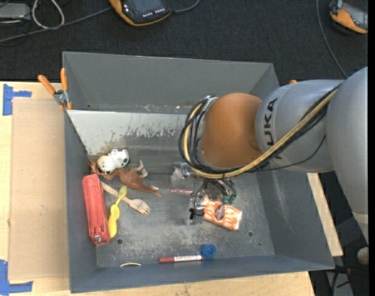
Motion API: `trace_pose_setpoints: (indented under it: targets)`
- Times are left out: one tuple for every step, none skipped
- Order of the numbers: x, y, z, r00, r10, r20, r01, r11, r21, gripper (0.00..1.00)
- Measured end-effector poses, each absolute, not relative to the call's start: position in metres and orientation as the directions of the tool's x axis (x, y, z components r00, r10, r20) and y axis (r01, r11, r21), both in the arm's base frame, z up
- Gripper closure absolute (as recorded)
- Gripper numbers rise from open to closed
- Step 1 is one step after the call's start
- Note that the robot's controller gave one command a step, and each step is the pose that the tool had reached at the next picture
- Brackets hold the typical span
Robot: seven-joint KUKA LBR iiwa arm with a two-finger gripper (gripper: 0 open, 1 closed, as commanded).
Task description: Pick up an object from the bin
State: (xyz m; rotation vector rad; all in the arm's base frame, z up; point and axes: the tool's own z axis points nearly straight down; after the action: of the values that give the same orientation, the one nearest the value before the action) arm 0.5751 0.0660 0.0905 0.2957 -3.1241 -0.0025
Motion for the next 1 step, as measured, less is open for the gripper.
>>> trace_pose_setpoints:
  targets:
    - [0.5879, 0.0535, 0.0867, -0.999, -0.032, 0.001, -0.032, 0.999, 0.002, 0.0]
